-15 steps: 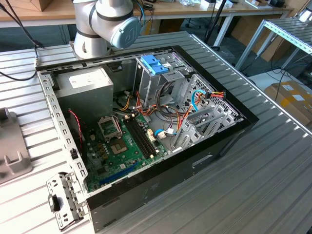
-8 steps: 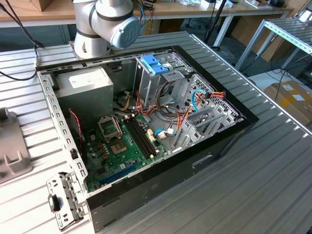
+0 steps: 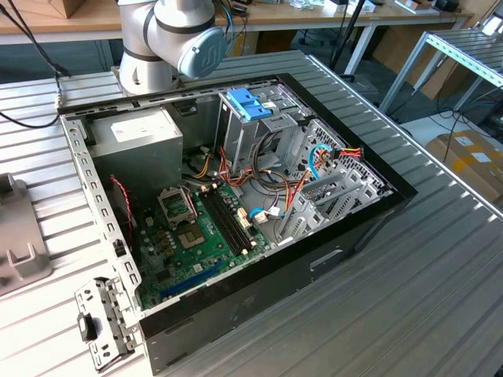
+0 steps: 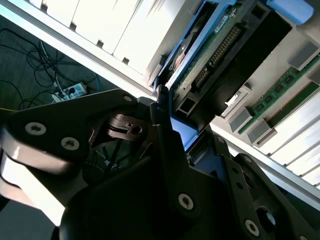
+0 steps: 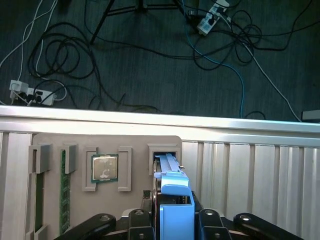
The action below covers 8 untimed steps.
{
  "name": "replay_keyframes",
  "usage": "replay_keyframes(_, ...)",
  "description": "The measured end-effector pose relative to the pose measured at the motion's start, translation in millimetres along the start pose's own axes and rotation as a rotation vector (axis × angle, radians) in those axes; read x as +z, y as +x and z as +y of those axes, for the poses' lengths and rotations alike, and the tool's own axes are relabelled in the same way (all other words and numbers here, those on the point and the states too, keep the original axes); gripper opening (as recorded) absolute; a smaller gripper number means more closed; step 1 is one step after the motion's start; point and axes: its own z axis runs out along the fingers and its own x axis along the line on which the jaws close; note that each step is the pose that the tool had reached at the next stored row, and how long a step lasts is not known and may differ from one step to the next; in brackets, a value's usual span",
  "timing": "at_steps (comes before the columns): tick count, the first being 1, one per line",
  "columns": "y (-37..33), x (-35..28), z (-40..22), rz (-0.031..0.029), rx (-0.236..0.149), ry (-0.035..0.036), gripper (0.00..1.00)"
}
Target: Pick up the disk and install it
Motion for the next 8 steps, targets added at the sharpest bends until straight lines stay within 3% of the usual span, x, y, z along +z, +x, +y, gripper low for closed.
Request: replay_keyframes(8,-1.6,-9.5,0.4,0.0000,0.000,-0.0001,0.37)
